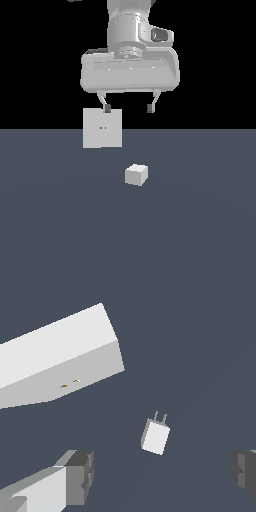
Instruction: Plug the charger into the wall socket.
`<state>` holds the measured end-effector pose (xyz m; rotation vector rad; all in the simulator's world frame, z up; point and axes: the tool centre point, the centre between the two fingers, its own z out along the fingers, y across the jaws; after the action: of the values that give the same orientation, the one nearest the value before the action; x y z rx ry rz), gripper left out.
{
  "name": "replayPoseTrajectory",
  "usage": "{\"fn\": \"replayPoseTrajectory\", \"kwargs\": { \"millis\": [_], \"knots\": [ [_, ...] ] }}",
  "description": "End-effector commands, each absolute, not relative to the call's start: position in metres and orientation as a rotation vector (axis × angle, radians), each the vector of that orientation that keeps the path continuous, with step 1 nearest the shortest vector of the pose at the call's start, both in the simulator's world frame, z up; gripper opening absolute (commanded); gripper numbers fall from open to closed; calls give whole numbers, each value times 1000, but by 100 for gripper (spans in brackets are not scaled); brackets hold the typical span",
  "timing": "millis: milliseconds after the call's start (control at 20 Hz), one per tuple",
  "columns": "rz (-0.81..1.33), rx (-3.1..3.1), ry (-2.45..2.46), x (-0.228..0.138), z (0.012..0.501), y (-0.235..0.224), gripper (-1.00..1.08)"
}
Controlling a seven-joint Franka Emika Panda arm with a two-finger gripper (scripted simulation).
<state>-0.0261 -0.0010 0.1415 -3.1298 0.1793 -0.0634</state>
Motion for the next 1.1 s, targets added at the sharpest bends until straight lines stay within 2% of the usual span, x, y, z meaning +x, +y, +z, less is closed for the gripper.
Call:
{"fn": "replayPoseTrajectory", "kwargs": {
  "millis": [0, 1050],
  "knots": [
    [-111, -3132, 215, -30, 136, -2, 100],
    [-528, -3114, 528, -51, 86, -12, 100]
  ]
}}
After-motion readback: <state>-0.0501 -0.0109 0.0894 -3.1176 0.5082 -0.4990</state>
